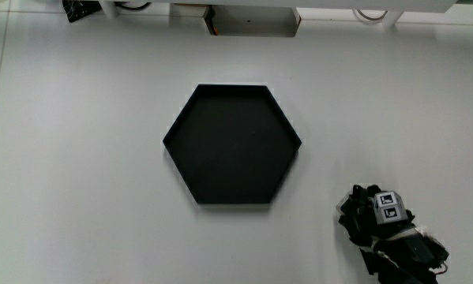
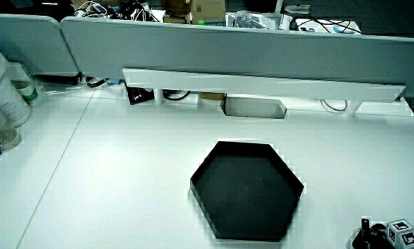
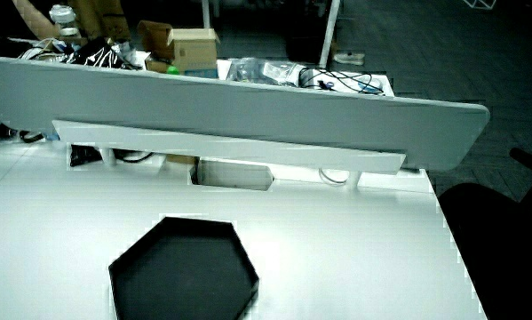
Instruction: Pick speaker from desk
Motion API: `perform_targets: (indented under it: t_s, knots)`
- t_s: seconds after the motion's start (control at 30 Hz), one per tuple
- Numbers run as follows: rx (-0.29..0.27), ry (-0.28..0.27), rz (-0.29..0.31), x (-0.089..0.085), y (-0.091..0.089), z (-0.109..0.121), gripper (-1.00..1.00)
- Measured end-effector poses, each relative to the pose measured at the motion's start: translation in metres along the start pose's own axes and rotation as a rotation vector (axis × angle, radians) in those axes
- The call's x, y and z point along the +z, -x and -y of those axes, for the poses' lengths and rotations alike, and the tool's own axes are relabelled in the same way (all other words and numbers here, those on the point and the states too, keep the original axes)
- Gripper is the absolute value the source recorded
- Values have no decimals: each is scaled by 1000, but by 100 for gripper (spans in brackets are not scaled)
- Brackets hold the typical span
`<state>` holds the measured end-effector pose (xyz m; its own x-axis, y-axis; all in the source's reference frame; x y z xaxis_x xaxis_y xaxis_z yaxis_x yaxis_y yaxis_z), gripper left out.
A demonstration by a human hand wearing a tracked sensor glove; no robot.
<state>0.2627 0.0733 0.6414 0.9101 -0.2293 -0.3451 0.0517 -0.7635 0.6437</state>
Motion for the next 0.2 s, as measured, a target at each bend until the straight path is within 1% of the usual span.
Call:
perform_targets:
  t_s: [0.03,0.07,0.1,0.17,0.2]
  knots:
    - [15,-40,6,9,1,-1,100]
    - [2,-32,8,17,3,-1,100]
    - [16,-81,9,28,6,0,100]
    - [15,-125,19,50,14,3,100]
    - [40,-145,25,61,19,5,100]
